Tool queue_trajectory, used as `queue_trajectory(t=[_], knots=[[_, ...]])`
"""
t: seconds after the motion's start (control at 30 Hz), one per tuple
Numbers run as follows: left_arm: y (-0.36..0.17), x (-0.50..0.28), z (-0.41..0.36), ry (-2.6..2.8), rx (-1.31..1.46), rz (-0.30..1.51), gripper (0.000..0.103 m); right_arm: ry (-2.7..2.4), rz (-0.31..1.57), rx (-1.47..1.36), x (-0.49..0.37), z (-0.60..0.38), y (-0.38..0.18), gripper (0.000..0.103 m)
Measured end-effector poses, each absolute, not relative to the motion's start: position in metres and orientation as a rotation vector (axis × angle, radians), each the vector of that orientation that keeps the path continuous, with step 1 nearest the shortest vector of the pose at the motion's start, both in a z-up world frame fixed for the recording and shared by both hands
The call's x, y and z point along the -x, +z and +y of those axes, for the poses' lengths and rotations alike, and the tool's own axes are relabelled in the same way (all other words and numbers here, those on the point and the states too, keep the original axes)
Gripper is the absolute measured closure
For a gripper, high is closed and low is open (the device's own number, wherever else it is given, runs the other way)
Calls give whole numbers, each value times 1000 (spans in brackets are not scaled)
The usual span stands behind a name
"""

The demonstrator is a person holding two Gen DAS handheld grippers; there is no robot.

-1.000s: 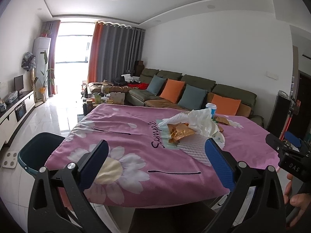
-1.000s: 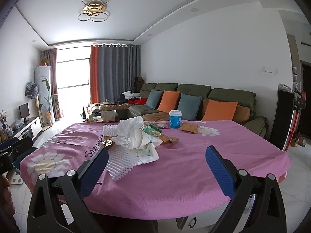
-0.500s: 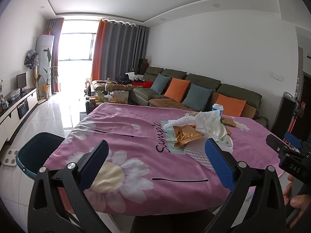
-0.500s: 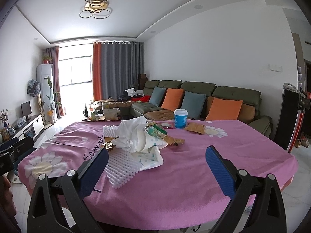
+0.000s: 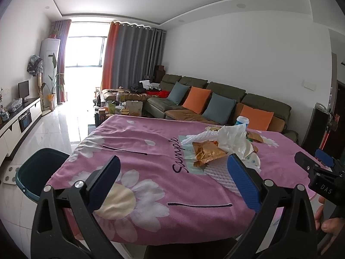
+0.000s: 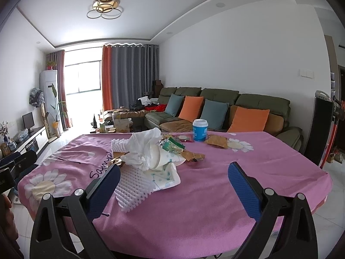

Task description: Collect trash

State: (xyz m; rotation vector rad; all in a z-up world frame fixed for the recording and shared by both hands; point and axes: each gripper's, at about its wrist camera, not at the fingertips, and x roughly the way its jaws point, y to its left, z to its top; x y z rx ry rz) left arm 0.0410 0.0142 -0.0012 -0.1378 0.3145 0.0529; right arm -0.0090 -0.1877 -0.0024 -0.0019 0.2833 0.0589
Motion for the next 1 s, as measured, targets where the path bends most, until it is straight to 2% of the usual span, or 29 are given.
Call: queue_trajectory(t=[0.67, 1.0], knots=[[4, -50, 18, 54, 146, 321, 5, 91, 278, 10, -4, -183, 5, 6], [10, -83, 23, 16, 131, 349, 5, 169, 294, 24, -40, -174, 19, 7]])
